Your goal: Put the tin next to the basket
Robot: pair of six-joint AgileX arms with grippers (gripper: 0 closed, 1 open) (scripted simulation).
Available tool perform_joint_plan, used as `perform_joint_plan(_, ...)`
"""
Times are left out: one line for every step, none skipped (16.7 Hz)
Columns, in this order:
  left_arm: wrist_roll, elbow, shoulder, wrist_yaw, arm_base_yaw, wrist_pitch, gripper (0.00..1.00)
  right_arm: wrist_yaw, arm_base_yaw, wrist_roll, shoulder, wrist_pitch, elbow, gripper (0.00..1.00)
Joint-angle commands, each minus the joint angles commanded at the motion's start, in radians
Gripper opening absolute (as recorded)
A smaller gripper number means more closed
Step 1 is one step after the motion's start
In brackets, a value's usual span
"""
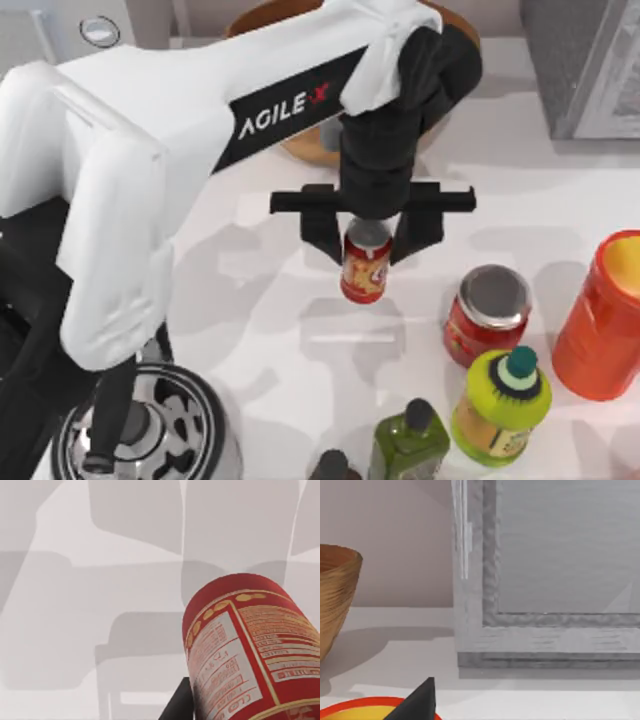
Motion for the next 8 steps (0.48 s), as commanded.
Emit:
perform_joint_plan(0.0,0.0,0.0,0.0,0.0,0.0,0.0,0.0,0.0,0.0,0.0,0.0,0.0,1.0)
perform_joint_plan(0.0,0.0,0.0,0.0,0.0,0.0,0.0,0.0,0.0,0.0,0.0,0.0,0.0,1.0)
perform_joint_plan(0.0,0.0,0.0,0.0,0.0,0.0,0.08,0.0,0.0,0.0,0.0,0.0,0.0,1.0)
perform_joint_plan(0.0,0.0,0.0,0.0,0.0,0.0,0.15,0.0,0.0,0.0,0.0,0.0,0.0,1.0)
perform_joint_plan(0.0,0.0,0.0,0.0,0.0,0.0,0.23,0.0,0.0,0.0,0.0,0.0,0.0,1.0)
perform_joint_plan(0.0,0.0,0.0,0.0,0.0,0.0,0.3,0.0,0.0,0.0,0.0,0.0,0.0,1.0)
perform_joint_plan(0.0,0.0,0.0,0.0,0.0,0.0,0.38,0.0,0.0,0.0,0.0,0.0,0.0,1.0)
perform_joint_plan(0.0,0.0,0.0,0.0,0.0,0.0,0.45,0.0,0.0,0.0,0.0,0.0,0.0,1.0)
